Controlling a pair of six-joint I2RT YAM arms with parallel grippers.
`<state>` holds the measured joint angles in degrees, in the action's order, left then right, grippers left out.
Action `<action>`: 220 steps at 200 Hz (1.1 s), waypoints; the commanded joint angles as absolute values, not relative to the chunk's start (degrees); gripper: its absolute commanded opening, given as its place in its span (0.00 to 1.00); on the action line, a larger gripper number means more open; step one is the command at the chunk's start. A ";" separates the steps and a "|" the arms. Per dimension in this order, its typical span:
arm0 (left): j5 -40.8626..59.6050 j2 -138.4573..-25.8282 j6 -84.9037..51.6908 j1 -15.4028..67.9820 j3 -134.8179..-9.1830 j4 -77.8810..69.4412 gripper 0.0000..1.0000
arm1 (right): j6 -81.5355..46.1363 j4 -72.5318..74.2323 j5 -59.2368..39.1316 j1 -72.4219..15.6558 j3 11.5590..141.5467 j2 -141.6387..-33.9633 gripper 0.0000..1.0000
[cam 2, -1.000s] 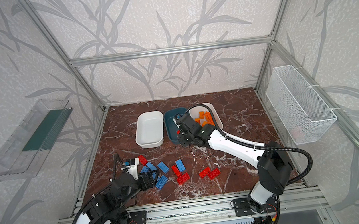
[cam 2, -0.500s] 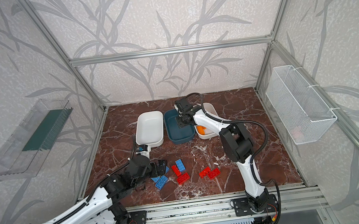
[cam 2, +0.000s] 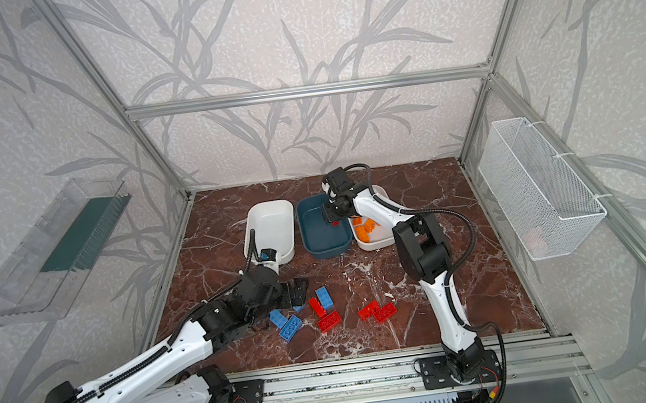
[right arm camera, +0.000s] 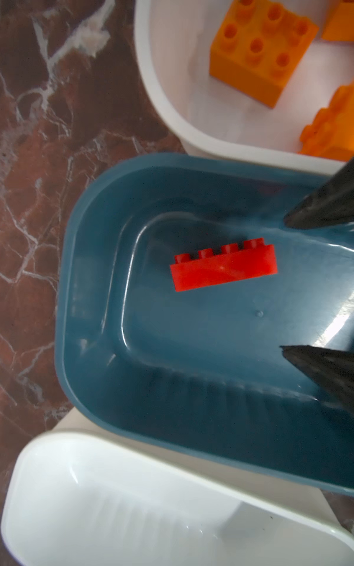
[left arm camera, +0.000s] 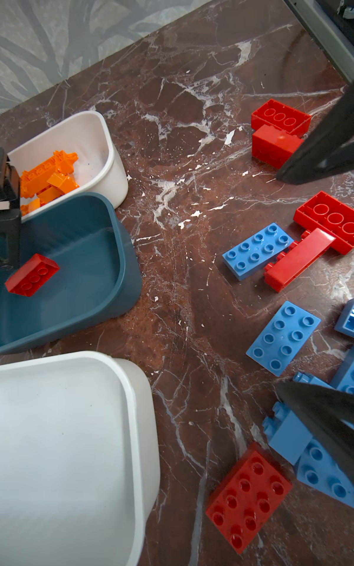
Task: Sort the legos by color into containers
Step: 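Carry the red brick into the teal tub and release it with the right gripper, then lower the right gripper onto the red brick nearest the robot and grasp it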
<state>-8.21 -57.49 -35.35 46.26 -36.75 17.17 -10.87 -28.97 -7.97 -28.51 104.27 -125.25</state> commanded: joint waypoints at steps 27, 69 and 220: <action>-1.44 -53.92 -38.15 46.06 -33.76 14.77 0.99 | -11.16 -27.09 -6.03 -32.03 85.23 -103.58 0.65; -0.31 -48.92 -41.62 48.55 -28.42 12.46 0.99 | -13.36 -26.85 -2.53 -37.09 63.78 -87.30 0.73; -10.44 -49.38 -45.00 66.48 -24.00 8.19 0.99 | -22.06 -28.66 0.97 -47.84 39.83 -73.25 0.82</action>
<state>-7.55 -49.63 -43.79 65.39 -24.38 9.17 -20.82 -27.49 0.62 -46.92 40.05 -71.57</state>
